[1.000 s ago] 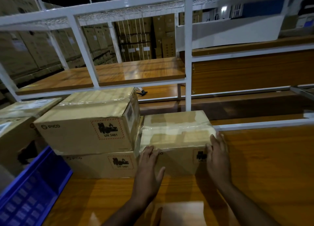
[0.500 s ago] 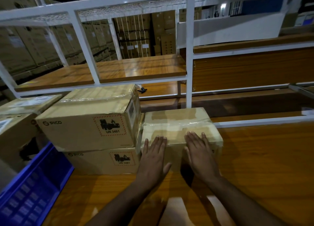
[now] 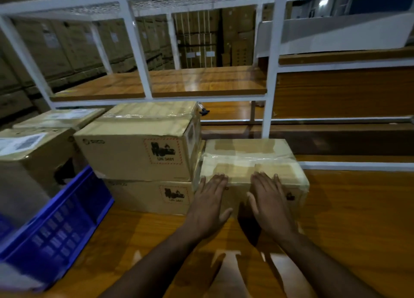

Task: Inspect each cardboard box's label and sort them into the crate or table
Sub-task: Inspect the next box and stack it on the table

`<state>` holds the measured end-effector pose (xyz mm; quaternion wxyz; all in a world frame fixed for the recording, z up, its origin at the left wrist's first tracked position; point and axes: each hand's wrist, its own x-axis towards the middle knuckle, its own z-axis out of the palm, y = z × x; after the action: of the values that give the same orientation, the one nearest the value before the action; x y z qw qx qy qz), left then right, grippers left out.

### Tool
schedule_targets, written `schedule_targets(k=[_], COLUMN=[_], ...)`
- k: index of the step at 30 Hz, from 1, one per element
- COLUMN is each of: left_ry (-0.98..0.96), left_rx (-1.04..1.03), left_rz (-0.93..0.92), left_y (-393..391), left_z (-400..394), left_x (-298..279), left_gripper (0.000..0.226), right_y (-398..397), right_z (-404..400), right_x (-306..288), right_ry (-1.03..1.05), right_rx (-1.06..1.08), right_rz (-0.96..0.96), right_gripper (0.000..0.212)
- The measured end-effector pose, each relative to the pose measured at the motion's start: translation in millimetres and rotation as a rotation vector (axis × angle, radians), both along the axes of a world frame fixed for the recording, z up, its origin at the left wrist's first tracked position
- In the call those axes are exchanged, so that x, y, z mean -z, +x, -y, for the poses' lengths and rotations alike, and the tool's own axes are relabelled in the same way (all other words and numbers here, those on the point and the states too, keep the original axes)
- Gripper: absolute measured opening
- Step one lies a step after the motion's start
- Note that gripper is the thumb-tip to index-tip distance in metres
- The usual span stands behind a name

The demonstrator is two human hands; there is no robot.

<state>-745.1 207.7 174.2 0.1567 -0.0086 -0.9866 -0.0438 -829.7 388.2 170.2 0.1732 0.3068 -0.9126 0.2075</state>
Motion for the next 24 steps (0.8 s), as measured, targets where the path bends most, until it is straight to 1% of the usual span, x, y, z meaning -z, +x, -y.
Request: schedule_targets(k=[3,6,9,11,14,16,17,19,20,22,24], left_ry=[0.103,0.196,0.281,0.296,0.328,0.309,0.306,0.316,0.324,0.374,0.380], left_rx=[-0.026,-0.078,-0.179,-0.263,-0.384,-0.474,-0.565,-0.654,-0.681,-0.694,-0.736], left_rz=[-0.073,-0.175,-0.257,-0.285,-0.280,-0.285,-0.315,-0.345,-0.340,-0.306,-0.288], left_y=[19.9,42.0,75.8,101.8,152.0,186.9,232.0,279.9,296.5,304.6,320.8], left_z=[6.9,12.9,20.3,28.9,43.7,56.0,69.3,83.6,88.2,88.5,85.0], left_x=[7.4,10.8,12.6,19.6,32.0,41.8,49.2,59.2,63.4,71.6,76.0], left_gripper=[0.080,0.069,0.057,0.053,0.051,0.051,0.052,0.051,0.051,0.051,0.050], right_y=[22.6,44.1,66.0,82.8,116.1,142.5,178.7,215.3,225.9,225.3,231.6], right_z=[21.3,48.3,73.0,87.0,112.5,127.8,148.0,168.1,177.1,184.1,190.1], right_x=[2.6,2.8,3.1,5.9,15.0,22.5,25.4,33.7,37.9,45.8,55.1], right_ry=[-0.033,-0.108,-0.163,-0.165,-0.158,-0.162,-0.145,-0.058,-0.024,0.011,0.048], right_rx=[-0.122,-0.259,-0.387,-0.443,-0.530,-0.590,-0.678,-0.759,-0.783,-0.795,-0.804], right_rz=[-0.007,0.031,0.074,0.101,0.068,0.083,0.093,0.103,0.109,0.129,0.176], right_gripper=[0.048,0.049,0.045,0.043,0.044,0.041,0.039,0.037,0.037,0.038,0.038])
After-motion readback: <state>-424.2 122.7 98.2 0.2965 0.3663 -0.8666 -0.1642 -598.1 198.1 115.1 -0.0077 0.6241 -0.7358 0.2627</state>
